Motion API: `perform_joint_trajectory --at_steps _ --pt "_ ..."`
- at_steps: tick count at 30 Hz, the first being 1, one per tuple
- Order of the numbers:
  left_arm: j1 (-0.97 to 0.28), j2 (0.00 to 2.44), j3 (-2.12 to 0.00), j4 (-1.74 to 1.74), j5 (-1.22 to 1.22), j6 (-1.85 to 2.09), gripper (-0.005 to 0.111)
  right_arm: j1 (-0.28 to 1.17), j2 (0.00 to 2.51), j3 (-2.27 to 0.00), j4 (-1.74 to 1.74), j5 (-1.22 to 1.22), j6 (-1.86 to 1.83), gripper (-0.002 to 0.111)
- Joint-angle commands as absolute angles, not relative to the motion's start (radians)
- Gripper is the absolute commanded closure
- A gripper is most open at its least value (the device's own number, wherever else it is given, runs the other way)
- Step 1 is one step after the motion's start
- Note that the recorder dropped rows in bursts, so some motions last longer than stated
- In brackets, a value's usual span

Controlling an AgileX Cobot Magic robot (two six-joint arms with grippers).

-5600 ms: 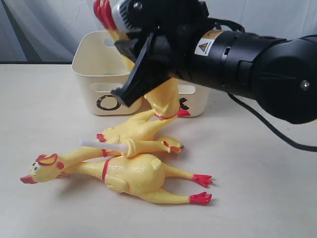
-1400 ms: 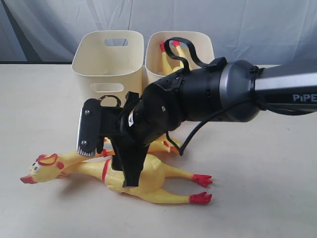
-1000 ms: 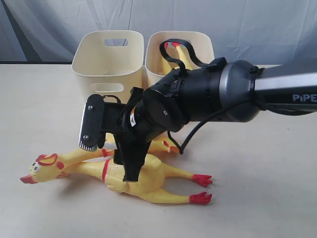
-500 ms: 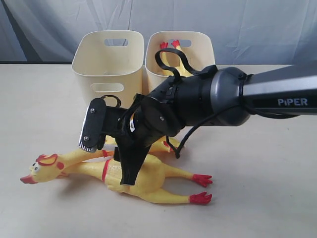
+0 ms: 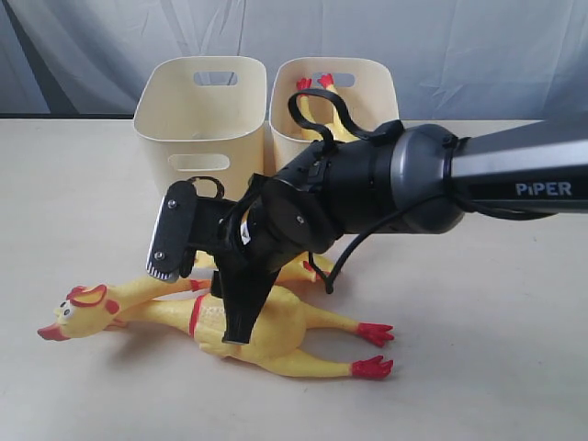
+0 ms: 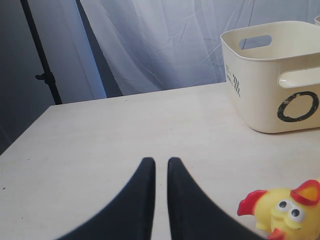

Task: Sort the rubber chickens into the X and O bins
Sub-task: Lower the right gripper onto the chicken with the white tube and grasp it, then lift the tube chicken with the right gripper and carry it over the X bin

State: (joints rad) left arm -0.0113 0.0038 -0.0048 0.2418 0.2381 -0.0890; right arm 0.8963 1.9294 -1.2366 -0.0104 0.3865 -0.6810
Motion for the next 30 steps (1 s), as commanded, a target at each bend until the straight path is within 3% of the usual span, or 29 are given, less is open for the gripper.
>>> perform_joint_trajectory --at_steps 1,30 --pt "-0.01 0.0 0.0 0.247 0.233 -0.09 0.097 0.896 1.92 -1.242 -0.017 0.391 -0.678 0.109" --pt "-0.01 0.0 0.0 0.247 0.233 -0.09 0.097 0.896 1.643 -1.242 0.01 0.36 -0.652 0.109"
